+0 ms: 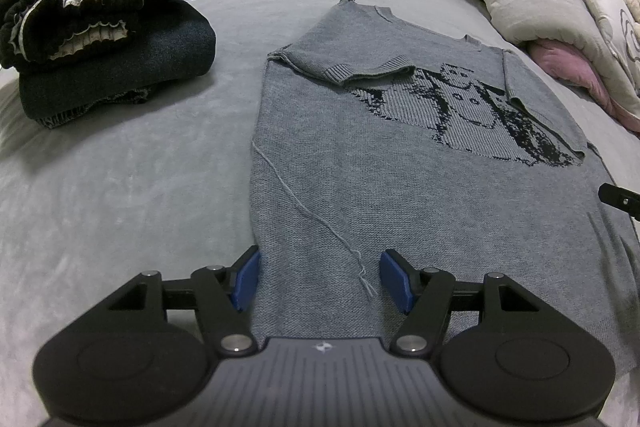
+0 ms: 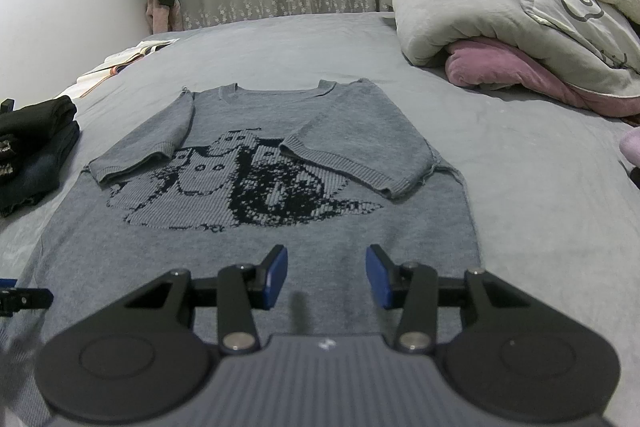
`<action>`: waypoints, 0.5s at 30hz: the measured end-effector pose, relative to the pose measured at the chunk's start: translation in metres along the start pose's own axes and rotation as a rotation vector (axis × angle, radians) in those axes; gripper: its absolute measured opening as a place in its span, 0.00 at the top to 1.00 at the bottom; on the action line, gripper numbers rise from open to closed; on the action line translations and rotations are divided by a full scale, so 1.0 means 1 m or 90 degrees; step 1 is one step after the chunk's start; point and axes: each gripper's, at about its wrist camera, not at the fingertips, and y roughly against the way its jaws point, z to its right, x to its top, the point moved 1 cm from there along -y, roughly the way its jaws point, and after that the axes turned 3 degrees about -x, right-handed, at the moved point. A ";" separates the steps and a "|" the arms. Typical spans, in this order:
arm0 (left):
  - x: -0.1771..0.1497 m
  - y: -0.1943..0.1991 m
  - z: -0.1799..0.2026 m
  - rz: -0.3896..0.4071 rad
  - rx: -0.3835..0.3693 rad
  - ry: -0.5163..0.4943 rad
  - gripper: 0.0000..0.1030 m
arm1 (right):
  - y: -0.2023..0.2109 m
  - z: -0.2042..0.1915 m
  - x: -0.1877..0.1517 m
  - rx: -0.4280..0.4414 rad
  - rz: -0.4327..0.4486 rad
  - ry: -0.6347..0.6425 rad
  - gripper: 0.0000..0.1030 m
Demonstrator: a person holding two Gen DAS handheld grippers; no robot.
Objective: Fold clothes
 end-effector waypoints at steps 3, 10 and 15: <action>0.000 0.000 0.000 0.000 0.000 0.000 0.40 | 0.000 0.000 0.000 0.000 0.000 0.000 0.60; 0.001 0.000 0.000 0.000 0.000 0.000 0.40 | 0.000 -0.001 0.000 0.000 0.002 -0.002 0.60; 0.000 0.000 0.000 0.000 0.000 0.000 0.40 | -0.001 0.004 -0.002 0.000 -0.006 -0.011 0.60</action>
